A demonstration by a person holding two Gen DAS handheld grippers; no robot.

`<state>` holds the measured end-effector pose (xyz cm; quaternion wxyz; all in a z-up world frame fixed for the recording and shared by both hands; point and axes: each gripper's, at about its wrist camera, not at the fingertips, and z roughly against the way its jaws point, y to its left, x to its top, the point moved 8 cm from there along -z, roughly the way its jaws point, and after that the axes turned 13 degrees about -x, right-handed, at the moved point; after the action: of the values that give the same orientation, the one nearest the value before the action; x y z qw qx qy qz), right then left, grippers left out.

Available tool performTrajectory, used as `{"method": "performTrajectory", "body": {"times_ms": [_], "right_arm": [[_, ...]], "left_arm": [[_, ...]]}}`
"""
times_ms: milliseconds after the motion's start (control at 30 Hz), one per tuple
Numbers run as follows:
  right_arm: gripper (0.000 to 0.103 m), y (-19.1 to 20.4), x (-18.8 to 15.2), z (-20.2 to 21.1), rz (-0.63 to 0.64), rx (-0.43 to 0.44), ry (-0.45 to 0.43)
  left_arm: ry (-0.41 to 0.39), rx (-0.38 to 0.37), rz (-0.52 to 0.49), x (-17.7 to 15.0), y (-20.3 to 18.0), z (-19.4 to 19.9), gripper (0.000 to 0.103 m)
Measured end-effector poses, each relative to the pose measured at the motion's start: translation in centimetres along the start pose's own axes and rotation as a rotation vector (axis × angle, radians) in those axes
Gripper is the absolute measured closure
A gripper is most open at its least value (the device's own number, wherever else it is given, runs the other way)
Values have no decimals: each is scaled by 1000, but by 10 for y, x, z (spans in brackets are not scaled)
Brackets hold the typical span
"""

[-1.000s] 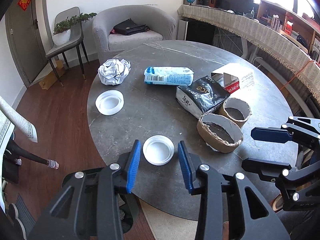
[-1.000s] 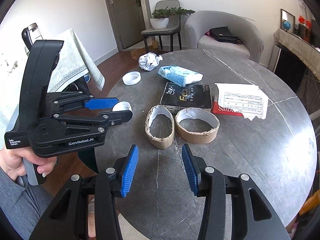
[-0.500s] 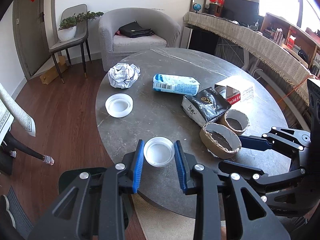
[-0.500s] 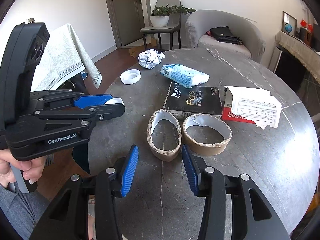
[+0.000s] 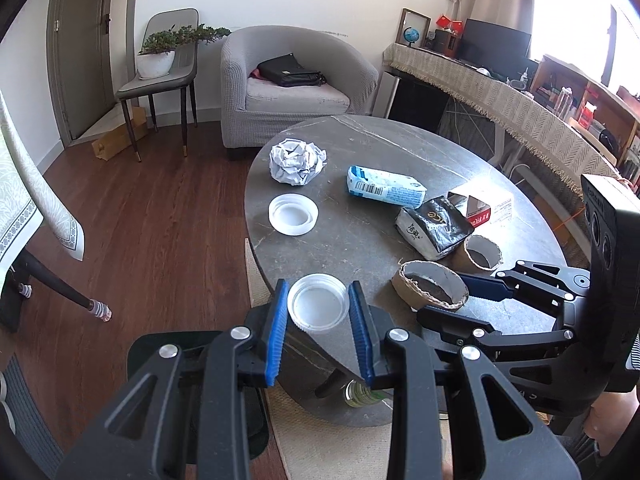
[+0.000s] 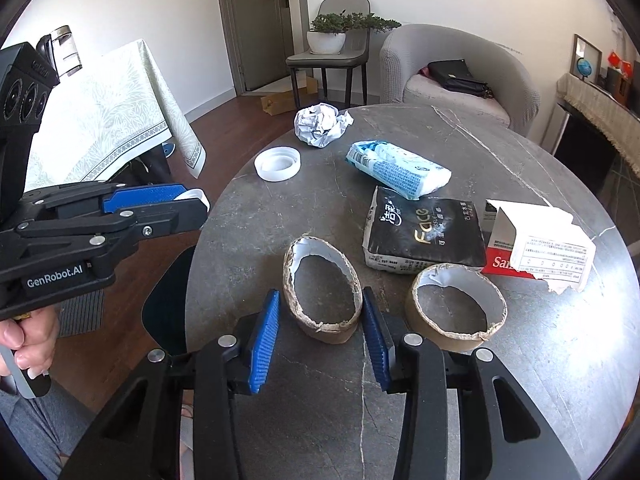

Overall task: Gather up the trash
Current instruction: 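Grasp a brown cardboard ring with the right tool while the left tool carries the lid to the bin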

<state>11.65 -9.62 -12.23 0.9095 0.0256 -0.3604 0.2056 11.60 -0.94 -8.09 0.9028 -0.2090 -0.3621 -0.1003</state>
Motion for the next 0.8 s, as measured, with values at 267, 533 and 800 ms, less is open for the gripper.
{"method": "performTrajectory", "body": {"times_ms": [267,533,800], "right_arm": [[66,18,16,1,-4,16,-23],[66,49,34,11,11,50,-49],[66,96,48,13,59,101,-61]], "left_arm": [[-20,13,32,-5,24,20,71],[-19,51,85,-22,62,37,71],[39,95,157,-63,110,36,71]]}}
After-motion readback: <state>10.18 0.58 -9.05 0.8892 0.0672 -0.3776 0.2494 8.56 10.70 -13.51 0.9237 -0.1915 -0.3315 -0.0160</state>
